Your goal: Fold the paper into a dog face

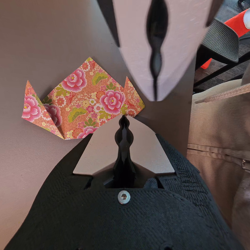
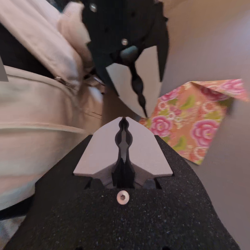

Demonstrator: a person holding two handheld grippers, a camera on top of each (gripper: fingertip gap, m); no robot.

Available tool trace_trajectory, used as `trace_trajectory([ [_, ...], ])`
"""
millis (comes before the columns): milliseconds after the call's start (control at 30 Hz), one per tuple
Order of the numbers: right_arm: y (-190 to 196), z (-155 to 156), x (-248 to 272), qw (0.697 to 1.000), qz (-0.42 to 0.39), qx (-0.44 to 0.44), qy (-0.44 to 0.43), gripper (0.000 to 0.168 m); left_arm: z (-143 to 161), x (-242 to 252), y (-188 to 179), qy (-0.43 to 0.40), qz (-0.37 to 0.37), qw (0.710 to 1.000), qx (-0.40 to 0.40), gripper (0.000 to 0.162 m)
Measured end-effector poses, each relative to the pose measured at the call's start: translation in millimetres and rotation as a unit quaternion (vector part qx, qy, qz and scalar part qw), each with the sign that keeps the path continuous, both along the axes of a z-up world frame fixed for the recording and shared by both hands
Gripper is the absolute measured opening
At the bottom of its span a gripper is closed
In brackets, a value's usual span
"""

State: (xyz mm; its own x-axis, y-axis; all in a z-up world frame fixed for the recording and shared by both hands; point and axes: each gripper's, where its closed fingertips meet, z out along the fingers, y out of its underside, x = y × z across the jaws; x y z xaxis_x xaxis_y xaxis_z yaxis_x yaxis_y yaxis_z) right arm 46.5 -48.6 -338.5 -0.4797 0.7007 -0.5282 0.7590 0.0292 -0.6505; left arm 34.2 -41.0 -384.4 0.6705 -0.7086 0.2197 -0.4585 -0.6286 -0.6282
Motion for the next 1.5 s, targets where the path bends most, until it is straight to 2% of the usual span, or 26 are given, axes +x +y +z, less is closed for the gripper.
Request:
trace_trajectory([
  [167, -4, -40, 2, 0.997, 0.027, 0.04, -0.068, 0.0, 2, 0, -2, -0.009, -0.008, 1.0, -0.002, 0.0],
  [267, -3, -41, 1, 0.996, 0.009, 0.006, -0.089, 0.0, 30, -8, 5, -0.069, 0.033, 0.995, 0.061, 0.0],
  [333, -3, -41, 1, 0.996, 0.007, 0.003, -0.087, 0.0, 38, -18, 5, -0.061, 0.052, 0.993, 0.085, 0.0],
  [533, -2, -41, 2, 0.994, 0.02, 0.023, -0.101, 0.0, 3, -20, 5, 0.081, 0.014, 0.994, 0.075, 0.0],
  [700, -2, -42, 2, 0.992, 0.019, 0.013, -0.12, 0.0, 2, -32, 10, 0.101, 0.033, 0.991, 0.076, 0.0],
  [767, -2, -42, 2, 0.992, 0.019, 0.009, -0.124, 0.0, 14, -32, 11, 0.071, 0.05, 0.992, 0.095, 0.0],
  [867, -1, -42, 2, 0.992, 0.011, -0.007, -0.125, 0.0, 37, -1, -3, -0.045, 0.015, 0.995, 0.086, 0.0],
  [1067, -1, -42, 3, 0.993, 0.008, -0.01, -0.116, 0.0, 3, 3, -7, 0.052, -0.009, 0.997, 0.055, 0.0],
  [1300, -1, -42, 3, 0.994, -0.002, -0.026, -0.11, 0.001, 1, 0, -8, 0.032, -0.002, 0.999, 0.022, 0.0],
  [1400, -1, -42, 3, 0.994, -0.006, -0.03, -0.106, 0.001, 2, -20, -7, 0.018, 0.031, 0.999, -0.003, 0.001],
  [1500, 0, -42, 3, 0.994, -0.007, -0.036, -0.104, 0.001, 2, -52, -5, 0.072, 0.042, 0.996, 0.02, 0.0],
])
